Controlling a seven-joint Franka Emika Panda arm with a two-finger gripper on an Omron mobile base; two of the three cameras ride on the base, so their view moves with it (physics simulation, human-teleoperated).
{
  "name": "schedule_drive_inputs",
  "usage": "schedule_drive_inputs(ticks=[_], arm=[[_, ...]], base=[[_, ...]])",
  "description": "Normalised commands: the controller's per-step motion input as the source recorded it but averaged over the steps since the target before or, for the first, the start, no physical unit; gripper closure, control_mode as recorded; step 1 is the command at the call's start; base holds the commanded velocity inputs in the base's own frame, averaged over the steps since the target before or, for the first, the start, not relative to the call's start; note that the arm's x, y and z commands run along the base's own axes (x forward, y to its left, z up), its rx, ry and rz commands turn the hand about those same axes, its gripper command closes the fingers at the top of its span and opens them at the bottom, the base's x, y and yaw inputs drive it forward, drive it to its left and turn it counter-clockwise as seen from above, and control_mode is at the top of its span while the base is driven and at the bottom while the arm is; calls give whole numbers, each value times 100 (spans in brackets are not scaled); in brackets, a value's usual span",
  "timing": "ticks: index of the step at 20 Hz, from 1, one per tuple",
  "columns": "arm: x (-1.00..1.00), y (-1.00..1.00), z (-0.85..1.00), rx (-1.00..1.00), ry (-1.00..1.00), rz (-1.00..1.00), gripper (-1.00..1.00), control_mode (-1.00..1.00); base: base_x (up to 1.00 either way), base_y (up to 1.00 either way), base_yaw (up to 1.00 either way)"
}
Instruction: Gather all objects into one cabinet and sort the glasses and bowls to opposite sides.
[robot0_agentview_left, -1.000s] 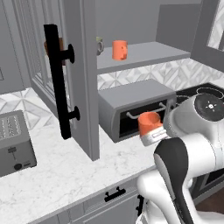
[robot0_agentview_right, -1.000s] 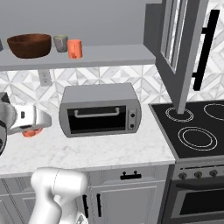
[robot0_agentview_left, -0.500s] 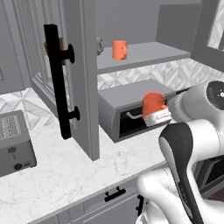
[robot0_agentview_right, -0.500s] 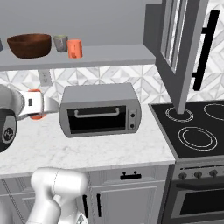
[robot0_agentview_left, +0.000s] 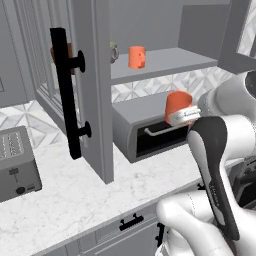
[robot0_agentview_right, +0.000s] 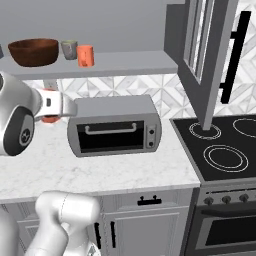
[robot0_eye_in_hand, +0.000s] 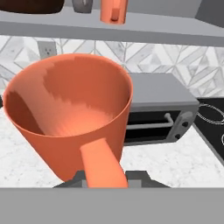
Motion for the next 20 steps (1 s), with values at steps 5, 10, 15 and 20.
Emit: schedule_drive_inputs(ticks=[5,10,15,20], arm=[[39,-8,48,0,-22,-13,100,-100],[46,-11,62,2,-28,-15,100,-100],[11,-4,7,1,-2,1,100,-100],[45,-48,69,17,0,9,100,-100]], base=[[0,0,0],[0,0,0],[0,0,0],[0,0,0]])
